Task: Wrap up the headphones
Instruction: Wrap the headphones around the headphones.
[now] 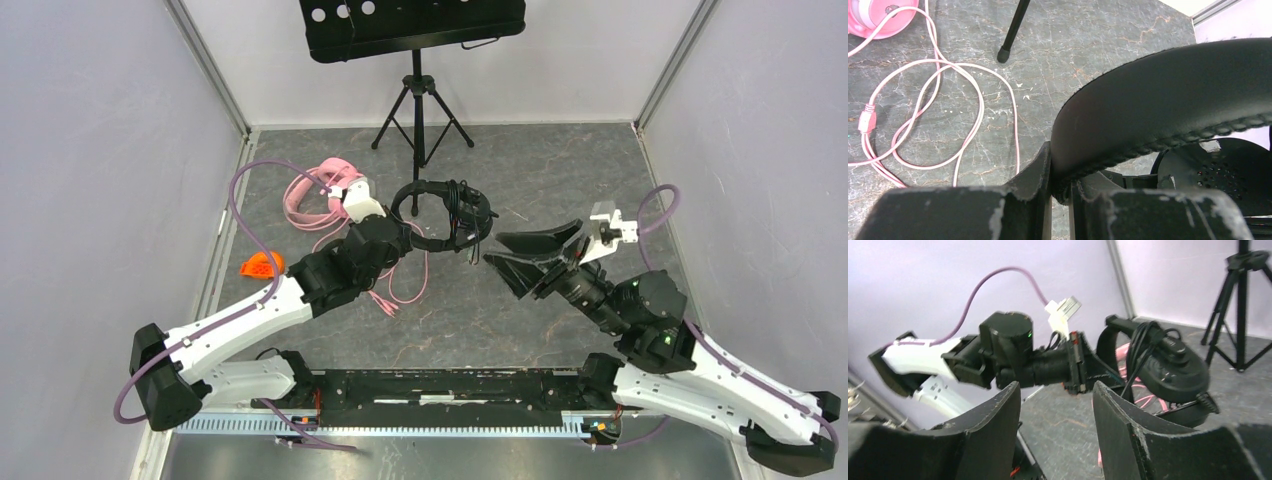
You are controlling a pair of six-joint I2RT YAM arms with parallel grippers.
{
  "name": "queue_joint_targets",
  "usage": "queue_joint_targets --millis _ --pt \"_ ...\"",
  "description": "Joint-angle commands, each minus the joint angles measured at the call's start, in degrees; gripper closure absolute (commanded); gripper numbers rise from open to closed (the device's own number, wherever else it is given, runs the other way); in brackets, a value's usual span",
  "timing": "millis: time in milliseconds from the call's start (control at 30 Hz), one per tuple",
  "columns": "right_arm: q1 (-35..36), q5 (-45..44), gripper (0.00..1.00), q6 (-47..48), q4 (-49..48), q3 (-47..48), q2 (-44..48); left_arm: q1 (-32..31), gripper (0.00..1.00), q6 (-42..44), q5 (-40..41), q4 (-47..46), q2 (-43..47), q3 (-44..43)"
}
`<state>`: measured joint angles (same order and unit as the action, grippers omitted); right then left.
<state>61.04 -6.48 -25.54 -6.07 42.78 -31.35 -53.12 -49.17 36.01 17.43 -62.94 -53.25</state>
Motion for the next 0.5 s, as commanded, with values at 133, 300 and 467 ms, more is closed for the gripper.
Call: queue_joint_targets --millis 133,300,467 --pt "0.3 -19.8 0.39 4.2 13.7 12.6 -10.5 -0.1 0.98 1.5 2.7 -5.8 0.8 -1.0" --pt "0.3 -24.2 0.41 6.2 16.3 17.4 -16.8 -0.1 0.98 2.0 2.9 -5.7 1.0 -0.9" --pt "0.3 -26.9 0.43 8.0 16.9 18.5 -19.4 -0.1 0.98 2.4 2.8 -5.7 0.9 -0.9"
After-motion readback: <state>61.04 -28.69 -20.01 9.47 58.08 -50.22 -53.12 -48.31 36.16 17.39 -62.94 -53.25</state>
